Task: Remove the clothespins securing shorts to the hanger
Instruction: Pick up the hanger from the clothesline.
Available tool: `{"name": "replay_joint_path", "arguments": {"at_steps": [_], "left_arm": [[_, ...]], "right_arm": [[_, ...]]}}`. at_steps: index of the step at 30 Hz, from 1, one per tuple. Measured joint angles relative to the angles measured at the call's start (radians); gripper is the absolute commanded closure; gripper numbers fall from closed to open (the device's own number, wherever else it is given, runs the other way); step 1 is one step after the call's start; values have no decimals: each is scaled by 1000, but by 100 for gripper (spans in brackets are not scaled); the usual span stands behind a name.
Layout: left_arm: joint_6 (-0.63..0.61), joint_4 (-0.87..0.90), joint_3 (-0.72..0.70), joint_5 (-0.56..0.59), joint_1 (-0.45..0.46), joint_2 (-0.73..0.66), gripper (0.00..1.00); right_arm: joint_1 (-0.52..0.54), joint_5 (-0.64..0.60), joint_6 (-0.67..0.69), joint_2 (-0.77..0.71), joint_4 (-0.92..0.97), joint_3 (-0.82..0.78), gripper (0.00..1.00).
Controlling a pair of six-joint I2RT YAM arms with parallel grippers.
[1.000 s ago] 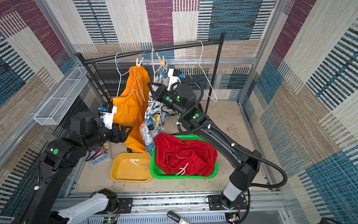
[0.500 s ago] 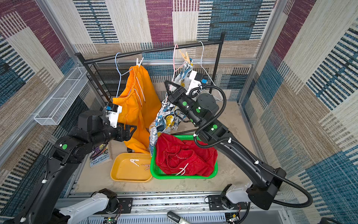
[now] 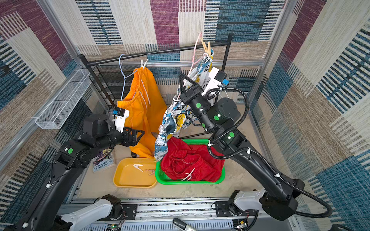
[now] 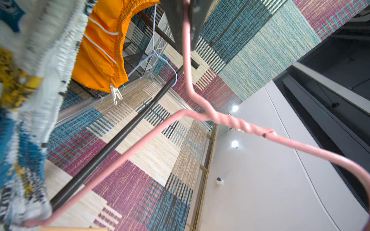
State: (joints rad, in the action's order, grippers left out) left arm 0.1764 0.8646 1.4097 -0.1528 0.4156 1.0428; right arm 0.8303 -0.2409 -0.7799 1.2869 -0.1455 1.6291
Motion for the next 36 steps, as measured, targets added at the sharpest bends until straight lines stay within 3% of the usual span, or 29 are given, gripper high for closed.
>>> {"name": "replay_joint_path", "arguments": {"at_steps": [9,20,30,36], "left_arm": [[4,-45,-42,-44,23,-4,20],[-5,-186,-163,-174,116,-92,19],[-69,-328,-59,-319,185,-70,20],[-154,-341,-5,-290,295,-4,23]], "right_arm": [[26,-62,42,-16,1,-8,95],[32,-110,43,-28,27,-108,94],[32,-126,12,-21,54,-170,94],[32,-126,10,-18,54,-170,94]]}}
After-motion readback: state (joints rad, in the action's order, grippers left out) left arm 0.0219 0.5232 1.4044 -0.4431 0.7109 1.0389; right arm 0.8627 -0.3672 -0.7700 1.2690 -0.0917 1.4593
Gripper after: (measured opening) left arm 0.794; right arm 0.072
